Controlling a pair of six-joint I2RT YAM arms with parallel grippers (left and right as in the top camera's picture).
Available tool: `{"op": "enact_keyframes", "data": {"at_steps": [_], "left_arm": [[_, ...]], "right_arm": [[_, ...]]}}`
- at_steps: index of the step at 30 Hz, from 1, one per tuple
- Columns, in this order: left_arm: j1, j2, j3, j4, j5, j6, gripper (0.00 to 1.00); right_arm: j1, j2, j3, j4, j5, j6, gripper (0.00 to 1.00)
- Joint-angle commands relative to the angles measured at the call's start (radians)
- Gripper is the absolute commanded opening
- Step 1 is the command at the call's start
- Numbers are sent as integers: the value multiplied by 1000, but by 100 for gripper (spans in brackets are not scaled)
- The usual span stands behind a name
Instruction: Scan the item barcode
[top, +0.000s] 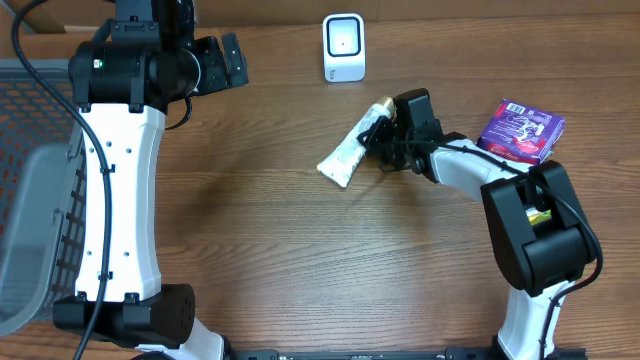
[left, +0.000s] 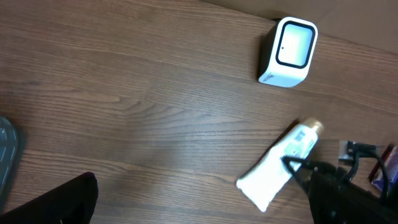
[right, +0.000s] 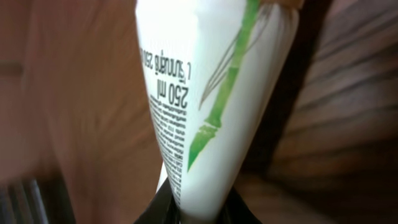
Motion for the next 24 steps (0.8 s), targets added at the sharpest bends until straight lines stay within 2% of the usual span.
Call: {"op": "enact_keyframes", "data": {"at_steps": [1,2,4,7,12,18,24], "left_arm": [[-8,1,8,2,7,19,100],[-8,1,8,2,7,19,100],[-8,1,8,2,7,19,100],[-8,1,8,2,7,19,100],[-8,1,8,2,7,19,99],[-8,1,8,2,7,19,100],[-8,1,8,2,7,19,99]], "right_arm": [[-24,-34,8,-76,-245,-378,4],[-37,-50,17,-133,-339,-564,4],[-50,-63,21,-203,-407,-716,4],[-67,-74,22,-277,-421,-801,4],[-82,-76,22,-297,-504,-827,4],[-102,-76,22,-298,-514,-826,4],[-122,-122,47,-294,-682,-729,4]]}}
